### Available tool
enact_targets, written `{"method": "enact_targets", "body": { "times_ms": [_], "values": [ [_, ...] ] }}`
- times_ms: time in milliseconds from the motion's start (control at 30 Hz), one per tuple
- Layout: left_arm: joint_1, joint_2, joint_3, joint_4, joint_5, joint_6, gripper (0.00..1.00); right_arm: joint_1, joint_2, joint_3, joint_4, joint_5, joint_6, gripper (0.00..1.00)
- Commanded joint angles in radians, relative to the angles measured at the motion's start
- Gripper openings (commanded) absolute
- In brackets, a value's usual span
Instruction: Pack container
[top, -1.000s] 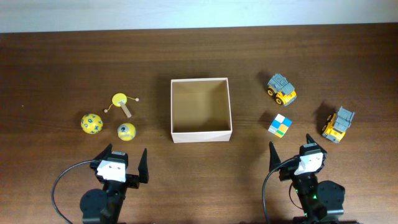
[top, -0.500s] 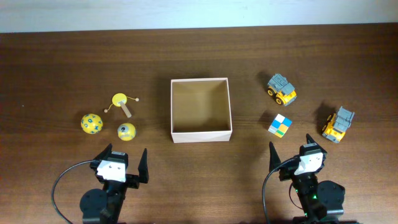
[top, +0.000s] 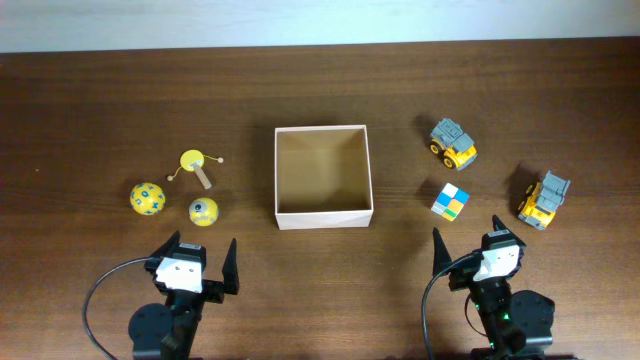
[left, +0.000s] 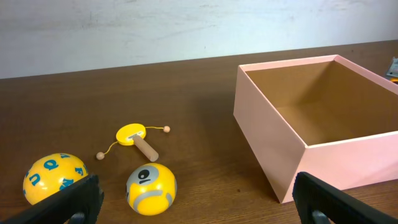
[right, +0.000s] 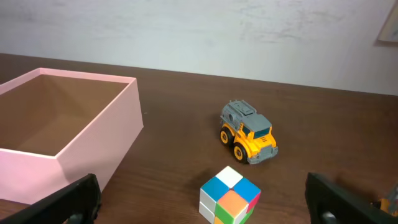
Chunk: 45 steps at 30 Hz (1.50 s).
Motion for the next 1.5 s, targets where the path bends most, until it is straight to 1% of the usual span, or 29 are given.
{"method": "enact_targets", "body": {
  "times_ms": [0,267,300,400,533,667,700,800,1000,1100,1167,1267,1367,1467],
  "values": [
    [0.006,-0.008,-0.006,0.003,0.011,0.016,0.99,-0.003,-0.011,-0.009,0.001,0.004,-0.004,0.99],
    [0.006,-0.008,-0.006,0.003,0.011,0.016,0.99,-0.003,-0.011,-0.009,0.008,0.006,-0.003,0.99],
    [0.006,-0.008,-0.006,0.003,0.011,0.016,0.99,-0.003,-0.011,-0.009,0.020,0.000,0.013,0.99],
    [0.006,-0.008,-0.006,0.003,0.011,0.016,0.99,-0.003,-0.011,-0.001,0.069,-0.006,0.157,0.99],
    [0.006,-0.008,-0.006,0.003,0.011,0.016,0.99,-0.003,-0.010,0.085,0.045,-0.047,0.173,0.99],
    [0.006,-0.008,-0.006,0.003,0.011,0.016,0.99,-0.003,0.019,0.275,-0.094,-0.017,0.174,0.99],
    [0.006,-0.008,-0.006,0.003,0.011,0.016,0.99,-0.003,0.061,0.385,-0.175,0.010,0.173,0.99],
    [0.006,-0.008,-0.006,0.003,0.011,0.016,0.99,-0.003,0.182,0.575,-0.319,0.030,0.173,0.99],
    [0.006,-0.008,-0.006,0.003,0.011,0.016,0.99,-0.003,0.582,0.986,-0.675,0.007,0.171,0.99],
    [0.006,-0.008,-0.006,0.003,0.011,0.016,0.99,-0.003,0.798,1.193,-0.851,-0.035,0.108,0.99],
    [0.006,-0.008,-0.006,0.003,0.011,0.016,0.99,-0.003,0.917,1.297,-0.940,-0.016,0.068,0.99],
    [0.006,-0.008,-0.006,0.003,0.011,0.016,0.99,-0.003,1.059,1.383,-0.983,0.006,0.060,0.99],
    [0.006,-0.008,-0.006,0.003,0.011,0.016,0.99,-0.004,1.172,1.400,-0.954,0.029,0.055,0.99],
    [0.006,-0.008,-0.006,0.003,0.011,0.016,0.99,-0.004,1.276,1.400,-0.917,0.029,-0.057,0.99]
  ]
}}
